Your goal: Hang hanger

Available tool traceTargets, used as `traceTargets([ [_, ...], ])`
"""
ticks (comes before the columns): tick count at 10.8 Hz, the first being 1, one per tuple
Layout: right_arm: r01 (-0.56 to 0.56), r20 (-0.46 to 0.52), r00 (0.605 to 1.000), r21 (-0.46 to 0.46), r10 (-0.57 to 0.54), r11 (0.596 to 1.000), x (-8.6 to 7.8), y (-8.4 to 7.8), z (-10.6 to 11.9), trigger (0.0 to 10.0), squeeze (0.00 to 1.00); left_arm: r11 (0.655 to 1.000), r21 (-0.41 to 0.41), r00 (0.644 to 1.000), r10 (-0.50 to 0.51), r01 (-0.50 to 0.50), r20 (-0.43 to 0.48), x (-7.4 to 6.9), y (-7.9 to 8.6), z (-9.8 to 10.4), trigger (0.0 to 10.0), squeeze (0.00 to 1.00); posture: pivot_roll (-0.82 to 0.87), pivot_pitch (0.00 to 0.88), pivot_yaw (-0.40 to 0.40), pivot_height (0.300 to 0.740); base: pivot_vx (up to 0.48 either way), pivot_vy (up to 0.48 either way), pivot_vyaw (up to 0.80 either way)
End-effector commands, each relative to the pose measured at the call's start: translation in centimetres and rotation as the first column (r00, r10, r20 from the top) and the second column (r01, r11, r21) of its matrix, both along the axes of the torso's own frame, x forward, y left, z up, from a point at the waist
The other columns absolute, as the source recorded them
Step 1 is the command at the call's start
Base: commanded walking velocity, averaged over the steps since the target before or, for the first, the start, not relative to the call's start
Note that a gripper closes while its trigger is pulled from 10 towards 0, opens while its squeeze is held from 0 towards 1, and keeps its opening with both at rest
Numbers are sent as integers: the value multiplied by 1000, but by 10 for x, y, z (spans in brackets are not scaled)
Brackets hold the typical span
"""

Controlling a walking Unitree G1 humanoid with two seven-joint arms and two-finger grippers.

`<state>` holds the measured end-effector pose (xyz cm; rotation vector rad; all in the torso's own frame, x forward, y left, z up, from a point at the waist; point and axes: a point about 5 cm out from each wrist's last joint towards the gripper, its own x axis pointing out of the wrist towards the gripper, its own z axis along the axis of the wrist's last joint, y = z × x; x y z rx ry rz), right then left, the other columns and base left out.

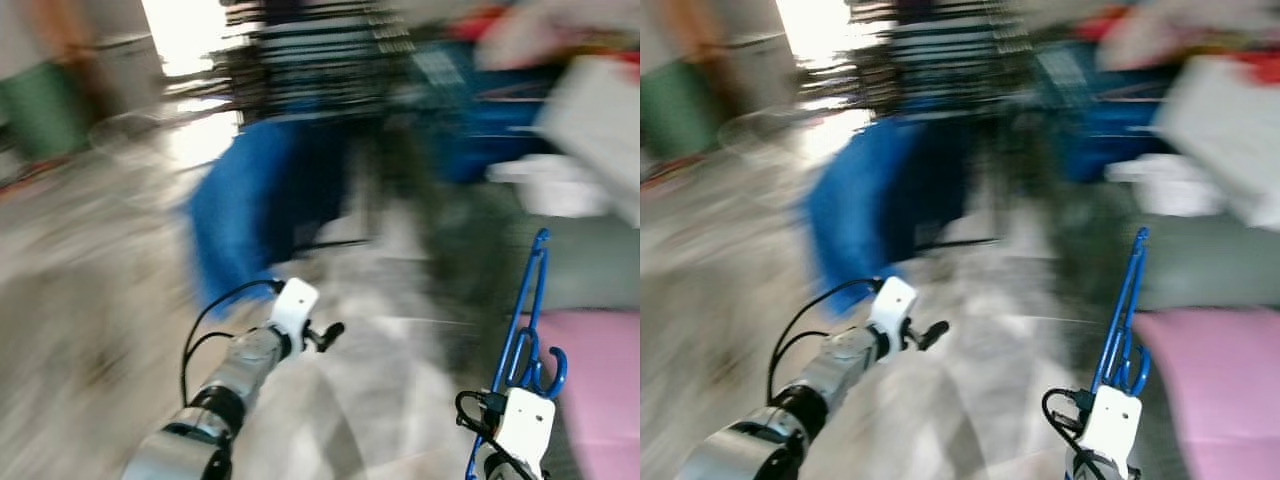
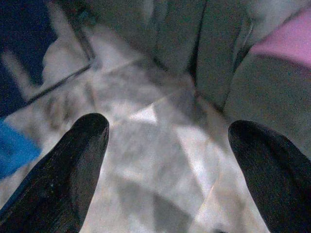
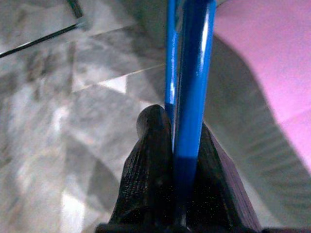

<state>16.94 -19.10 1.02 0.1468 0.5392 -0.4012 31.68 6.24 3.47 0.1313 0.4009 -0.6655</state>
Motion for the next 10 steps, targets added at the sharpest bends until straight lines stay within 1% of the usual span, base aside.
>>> traceTargets([
  [1,-2,-1,1000,31,2,1000,3,9,0,0,0,1000,4,1000,26,-25,-15,1,0,-1,10000,0,-177,0,31,740,424,0,0],
  [2,-28,1,1000,30,28,999,4,12,0,0,0,1000,-7,1000,14,-14,-8,1,-5,1,10000,0,-194,0,31,740,390,281,456],
  [3,-31,4,1000,33,31,999,2,13,0,0,0,1000,0,1000,6,-6,-9,-1,-9,0,10000,0,-187,0,27,740,360,319,569],
  [4,-43,3,999,31,43,999,1,14,0,0,0,1000,-11,1000,-4,4,-1,0,-15,3,10000,0,-188,0,23,740,356,319,706],
  [5,-49,-6,999,31,49,998,0,16,-2,0,0,1000,-15,1000,2,-2,0,1,-16,4,10000,0,-199,0,26,740,360,319,706],
  [6,-30,-2,1000,44,30,999,1,14,-1,0,0,1000,-10,1000,12,-12,-8,0,-16,2,10000,0,-199,0,31,740,360,319,0],
  [8,1,-14,1000,48,-1,999,-3,12,-4,0,0,1000,-11,1000,-3,3,-10,-2,-19,1,10000,0,-202,0,38,740,377,296,0],
  [9,36,-15,999,46,-36,998,-4,11,-3,0,0,1000,-11,1000,-7,7,-19,-4,-20,-1,10000,0,-215,0,38,740,431,0,0],
  [10,36,-18,999,42,-36,998,-4,10,-3,0,0,1000,-4,1000,-14,14,-23,-5,-22,-2,10000,0,-219,0,35,740,405,0,-706],
])
